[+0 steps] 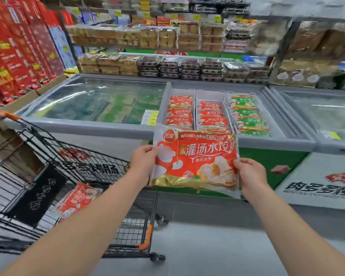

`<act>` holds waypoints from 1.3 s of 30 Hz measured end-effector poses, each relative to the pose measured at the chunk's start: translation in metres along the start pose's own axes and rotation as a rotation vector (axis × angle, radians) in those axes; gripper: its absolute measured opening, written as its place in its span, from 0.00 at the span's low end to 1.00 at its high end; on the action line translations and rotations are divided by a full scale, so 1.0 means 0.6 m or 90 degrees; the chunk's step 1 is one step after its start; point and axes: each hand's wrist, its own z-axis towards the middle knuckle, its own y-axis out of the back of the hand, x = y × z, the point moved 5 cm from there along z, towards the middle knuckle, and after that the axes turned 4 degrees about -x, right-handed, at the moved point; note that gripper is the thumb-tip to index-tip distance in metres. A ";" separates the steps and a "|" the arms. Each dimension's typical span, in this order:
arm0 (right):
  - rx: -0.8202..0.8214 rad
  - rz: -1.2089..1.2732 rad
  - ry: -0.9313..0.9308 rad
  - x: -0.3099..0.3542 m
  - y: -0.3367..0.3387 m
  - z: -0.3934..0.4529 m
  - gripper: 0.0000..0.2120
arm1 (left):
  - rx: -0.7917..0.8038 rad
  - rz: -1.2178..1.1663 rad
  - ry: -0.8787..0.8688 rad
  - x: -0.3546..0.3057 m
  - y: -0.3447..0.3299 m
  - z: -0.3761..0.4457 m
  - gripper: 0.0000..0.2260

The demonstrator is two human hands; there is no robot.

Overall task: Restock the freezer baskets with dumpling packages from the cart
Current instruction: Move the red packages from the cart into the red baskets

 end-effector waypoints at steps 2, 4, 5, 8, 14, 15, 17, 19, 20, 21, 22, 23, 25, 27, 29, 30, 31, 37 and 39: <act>0.003 -0.005 -0.010 -0.003 0.004 0.035 0.02 | -0.010 -0.009 0.019 -0.003 -0.030 0.008 0.09; 0.005 -0.009 -0.026 -0.007 0.007 0.081 0.01 | -0.014 -0.015 0.043 0.000 -0.071 0.034 0.08; 0.008 -0.014 -0.034 -0.009 0.006 0.108 0.01 | -0.011 -0.020 0.053 0.001 -0.093 0.053 0.08; 0.001 -0.022 -0.049 -0.009 -0.007 0.167 0.01 | -0.010 -0.015 0.061 0.002 -0.137 0.104 0.08; -0.001 -0.069 -0.051 0.031 -0.068 0.326 0.02 | -0.023 -0.025 0.076 -0.008 -0.225 0.255 0.09; -0.002 -0.082 -0.053 0.038 -0.080 0.358 0.02 | -0.025 -0.021 0.087 -0.011 -0.243 0.284 0.09; 0.000 -0.084 -0.057 0.052 -0.102 0.406 0.01 | -0.021 -0.015 0.101 -0.016 -0.270 0.328 0.09; -0.003 -0.073 -0.067 0.062 -0.123 0.450 0.02 | -0.008 -0.006 0.111 -0.022 -0.297 0.371 0.07; -0.005 -0.063 -0.075 0.065 -0.134 0.475 0.03 | -0.009 -0.001 0.112 -0.026 -0.309 0.395 0.07; -0.001 -0.061 -0.084 0.069 -0.143 0.491 0.04 | -0.007 0.007 0.116 -0.029 -0.319 0.413 0.06; 0.001 -0.062 -0.090 0.070 -0.150 0.508 0.04 | -0.004 0.010 0.124 -0.030 -0.330 0.430 0.06; 0.007 -0.070 -0.097 0.074 -0.157 0.527 0.03 | -0.002 0.013 0.133 -0.035 -0.341 0.447 0.05; 0.017 -0.076 -0.103 0.081 -0.173 0.575 0.03 | -0.008 0.017 0.149 -0.039 -0.364 0.488 0.05; 0.025 -0.084 -0.097 0.090 -0.187 0.614 0.03 | -0.007 0.027 0.147 -0.043 -0.384 0.527 0.06; 0.040 -0.100 -0.087 0.094 -0.203 0.668 0.03 | -0.002 0.033 0.137 -0.044 -0.411 0.574 0.07; 0.043 -0.107 -0.082 0.092 -0.208 0.688 0.03 | -0.002 0.039 0.136 -0.043 -0.419 0.589 0.07; 0.046 -0.111 -0.083 0.093 -0.216 0.715 0.04 | -0.008 0.048 0.135 -0.045 -0.430 0.609 0.08; 0.100 -0.122 -0.117 0.104 -0.276 0.853 0.03 | -0.044 0.103 0.166 -0.031 -0.491 0.715 0.08; 0.135 -0.132 -0.137 0.108 -0.308 0.911 0.03 | -0.090 0.135 0.174 -0.022 -0.508 0.765 0.09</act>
